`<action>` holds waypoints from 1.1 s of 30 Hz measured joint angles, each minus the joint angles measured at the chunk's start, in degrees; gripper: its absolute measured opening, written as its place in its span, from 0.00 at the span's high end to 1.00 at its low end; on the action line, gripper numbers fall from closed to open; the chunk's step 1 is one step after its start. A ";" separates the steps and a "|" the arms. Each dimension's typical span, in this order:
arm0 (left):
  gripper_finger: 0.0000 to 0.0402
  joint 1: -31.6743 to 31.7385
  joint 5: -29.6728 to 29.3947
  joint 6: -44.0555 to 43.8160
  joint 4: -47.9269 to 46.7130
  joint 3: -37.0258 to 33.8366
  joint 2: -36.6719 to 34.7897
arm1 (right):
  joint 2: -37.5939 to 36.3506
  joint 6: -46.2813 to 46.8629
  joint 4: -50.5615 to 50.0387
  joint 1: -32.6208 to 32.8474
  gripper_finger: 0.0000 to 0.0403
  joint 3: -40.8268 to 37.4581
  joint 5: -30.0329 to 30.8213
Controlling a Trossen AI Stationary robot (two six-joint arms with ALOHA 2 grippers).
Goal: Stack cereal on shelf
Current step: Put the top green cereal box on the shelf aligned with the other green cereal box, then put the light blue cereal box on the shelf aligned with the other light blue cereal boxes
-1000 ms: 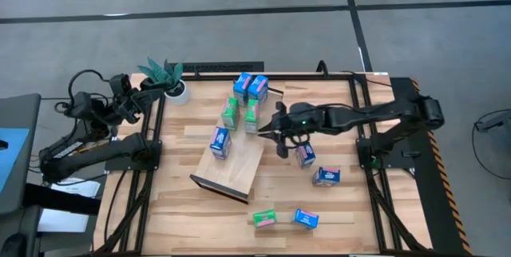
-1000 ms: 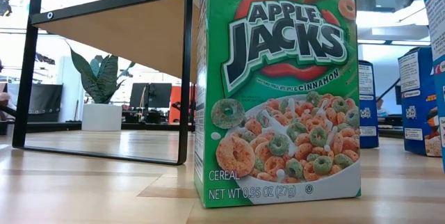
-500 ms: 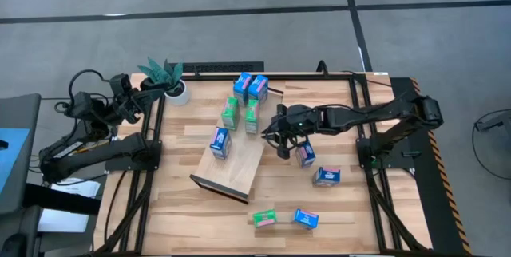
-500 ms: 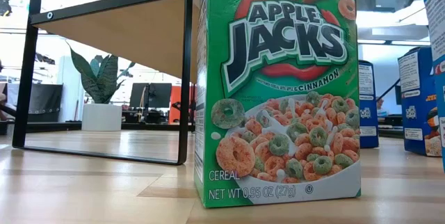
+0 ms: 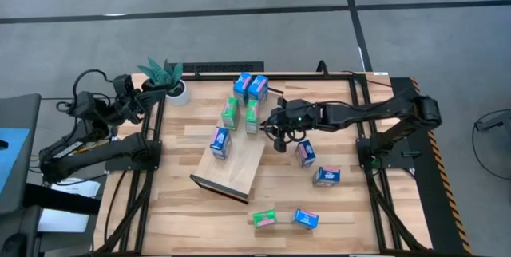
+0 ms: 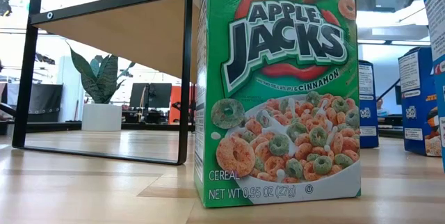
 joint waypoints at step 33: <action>0.49 -0.12 4.06 -0.80 3.92 0.00 -0.03 | -13.49 2.99 -23.89 -0.05 0.76 8.28 -0.09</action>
